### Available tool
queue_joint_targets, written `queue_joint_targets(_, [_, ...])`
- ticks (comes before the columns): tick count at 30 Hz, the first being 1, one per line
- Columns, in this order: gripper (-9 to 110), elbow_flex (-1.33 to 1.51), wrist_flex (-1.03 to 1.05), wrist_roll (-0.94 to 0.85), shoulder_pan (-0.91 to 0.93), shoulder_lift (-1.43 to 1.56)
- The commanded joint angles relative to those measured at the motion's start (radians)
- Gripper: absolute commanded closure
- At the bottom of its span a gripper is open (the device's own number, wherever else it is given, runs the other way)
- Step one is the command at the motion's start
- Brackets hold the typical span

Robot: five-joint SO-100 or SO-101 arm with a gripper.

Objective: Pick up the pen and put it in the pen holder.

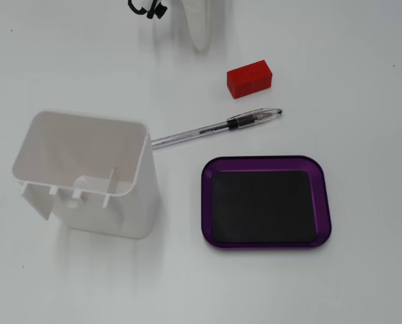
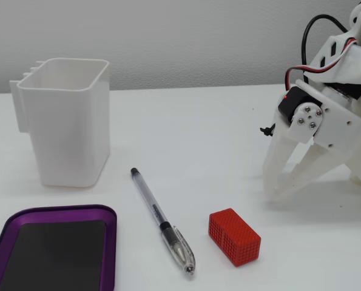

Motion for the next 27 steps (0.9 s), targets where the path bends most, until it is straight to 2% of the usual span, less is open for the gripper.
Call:
queue_joint_targets(1, [102,0.006,-0.083,-0.009,0.002,0.072])
queue_joint_targets(16, [102,-0.011,-0.091,-0.011,0.014,0.072])
queue_joint_targets(22, [102,-0.268,-0.204,-0.057,0.017,-0.005])
queue_joint_targets(27, [99,-0.514,-0.245,-0.206,-0.023,-0.351])
